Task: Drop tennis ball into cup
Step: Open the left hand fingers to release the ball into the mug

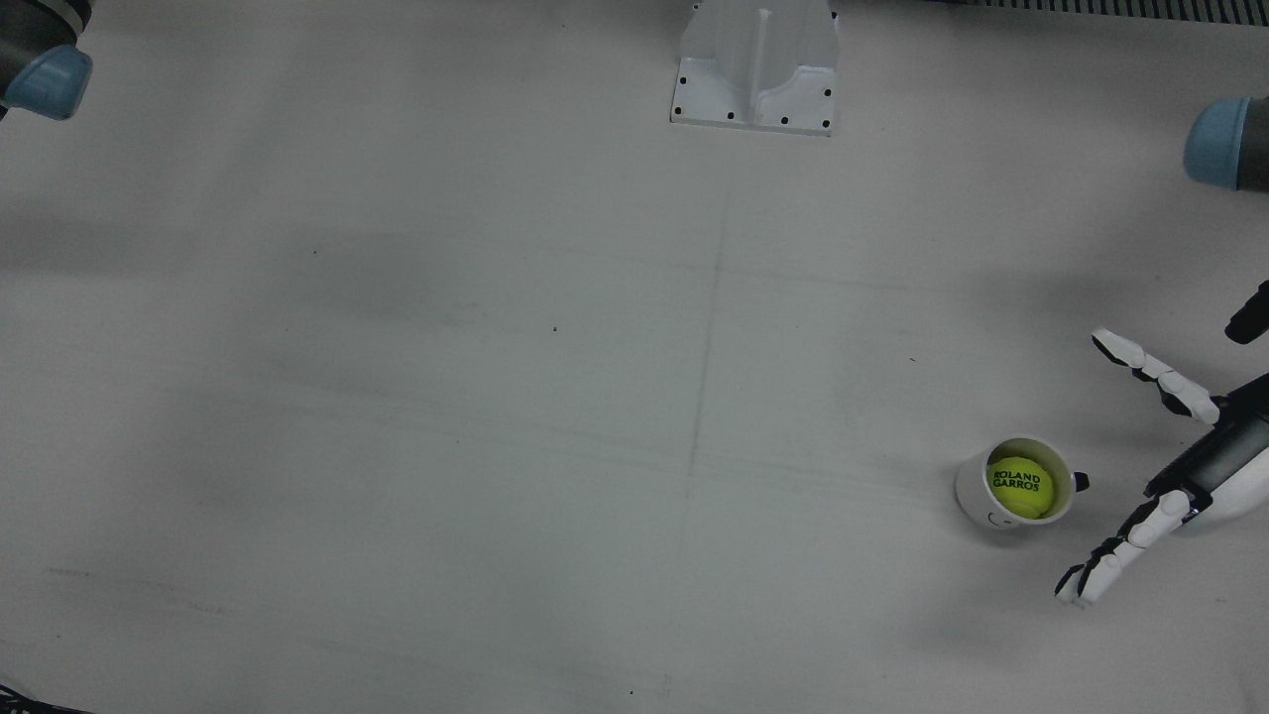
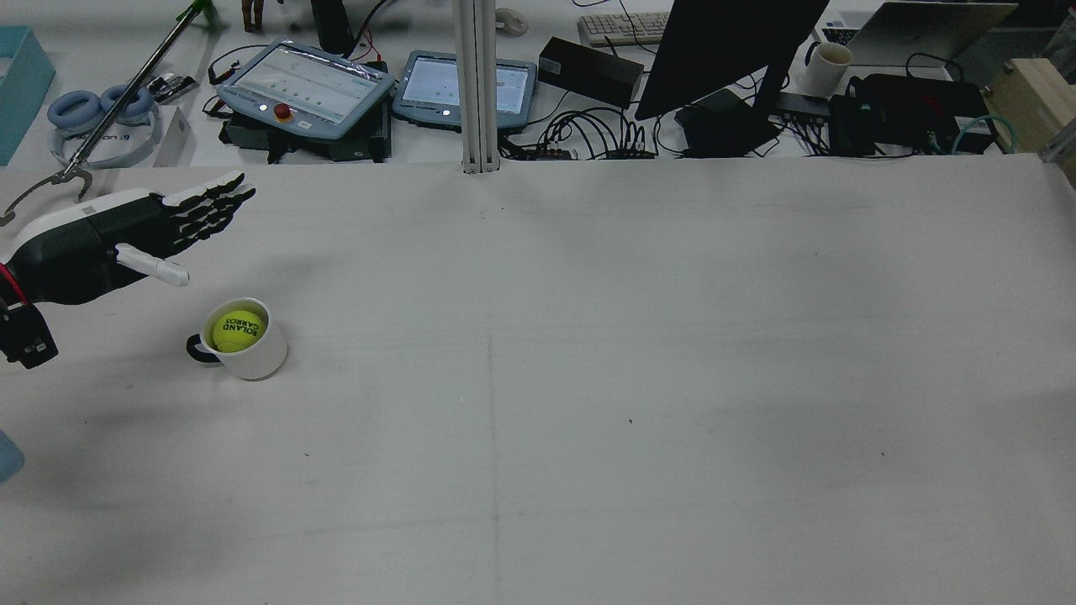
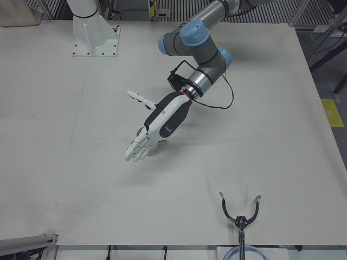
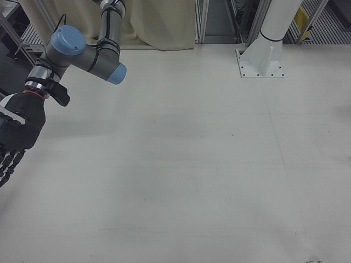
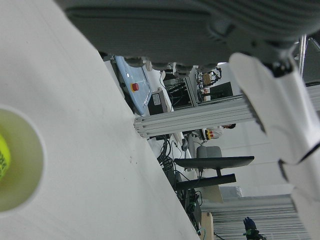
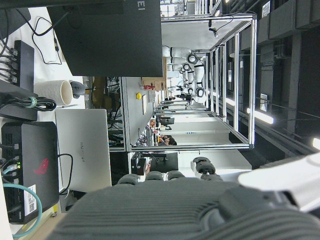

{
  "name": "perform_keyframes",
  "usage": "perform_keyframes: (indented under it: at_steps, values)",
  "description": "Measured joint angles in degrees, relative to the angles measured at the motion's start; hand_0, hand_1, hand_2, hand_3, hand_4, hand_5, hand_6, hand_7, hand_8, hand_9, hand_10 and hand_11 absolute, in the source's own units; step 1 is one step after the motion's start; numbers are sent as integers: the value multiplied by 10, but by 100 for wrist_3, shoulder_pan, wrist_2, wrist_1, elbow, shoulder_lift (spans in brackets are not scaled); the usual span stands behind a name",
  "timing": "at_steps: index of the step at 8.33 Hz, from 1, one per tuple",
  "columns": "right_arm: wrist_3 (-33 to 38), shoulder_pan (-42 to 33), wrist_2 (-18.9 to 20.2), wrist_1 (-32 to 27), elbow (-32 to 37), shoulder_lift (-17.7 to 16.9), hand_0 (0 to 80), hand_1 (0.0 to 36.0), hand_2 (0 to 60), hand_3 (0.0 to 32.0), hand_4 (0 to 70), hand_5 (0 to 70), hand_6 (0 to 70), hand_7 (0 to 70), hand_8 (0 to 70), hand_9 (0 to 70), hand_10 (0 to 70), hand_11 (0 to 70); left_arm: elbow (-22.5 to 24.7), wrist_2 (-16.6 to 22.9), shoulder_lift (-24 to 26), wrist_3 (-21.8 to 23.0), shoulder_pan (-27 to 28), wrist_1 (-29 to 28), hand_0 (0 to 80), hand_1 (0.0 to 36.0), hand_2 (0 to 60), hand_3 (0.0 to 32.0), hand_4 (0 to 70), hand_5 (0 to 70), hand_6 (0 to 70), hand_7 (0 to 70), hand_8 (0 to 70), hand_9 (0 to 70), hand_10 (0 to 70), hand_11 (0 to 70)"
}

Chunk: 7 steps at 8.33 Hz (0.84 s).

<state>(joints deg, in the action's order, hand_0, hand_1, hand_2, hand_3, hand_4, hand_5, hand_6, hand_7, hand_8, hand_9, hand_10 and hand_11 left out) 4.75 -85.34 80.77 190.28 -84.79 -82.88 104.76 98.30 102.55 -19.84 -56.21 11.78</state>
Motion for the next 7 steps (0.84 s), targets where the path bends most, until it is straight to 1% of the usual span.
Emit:
perform_keyframes:
  at_steps: [1, 3, 4, 5, 7]
  values:
    - [0, 0, 0, 0, -1, 0, 0, 0, 0, 0, 0, 0, 0, 0, 0, 0, 0, 0, 24, 1, 24, 125, -195, 9, 238, 95, 143, 0, 0, 0, 0, 82, 0, 2, 0, 0]
    - [0, 0, 0, 0, -2, 0, 0, 0, 0, 0, 0, 0, 0, 0, 0, 0, 0, 0, 23, 16, 257, 225, -952, 220, 357, 118, 113, 0, 0, 0, 0, 55, 0, 0, 0, 0]
    - [0, 0, 0, 0, -2, 0, 0, 0, 0, 0, 0, 0, 0, 0, 0, 0, 0, 0, -16, 20, 407, 216, -1451, 414, 386, 128, 113, 0, 0, 0, 0, 51, 0, 0, 0, 0]
    - [-3, 0, 0, 0, -2, 0, 0, 0, 0, 0, 0, 0, 0, 0, 0, 0, 0, 0, -60, 21, 479, 203, -1908, 556, 399, 138, 113, 0, 0, 0, 0, 53, 0, 0, 0, 0]
    - [-2, -3, 0, 0, -9, 0, 0, 0, 0, 0, 0, 0, 0, 0, 0, 0, 0, 0, -90, 22, 519, 199, -2416, 783, 419, 146, 97, 0, 0, 0, 0, 55, 0, 0, 0, 0]
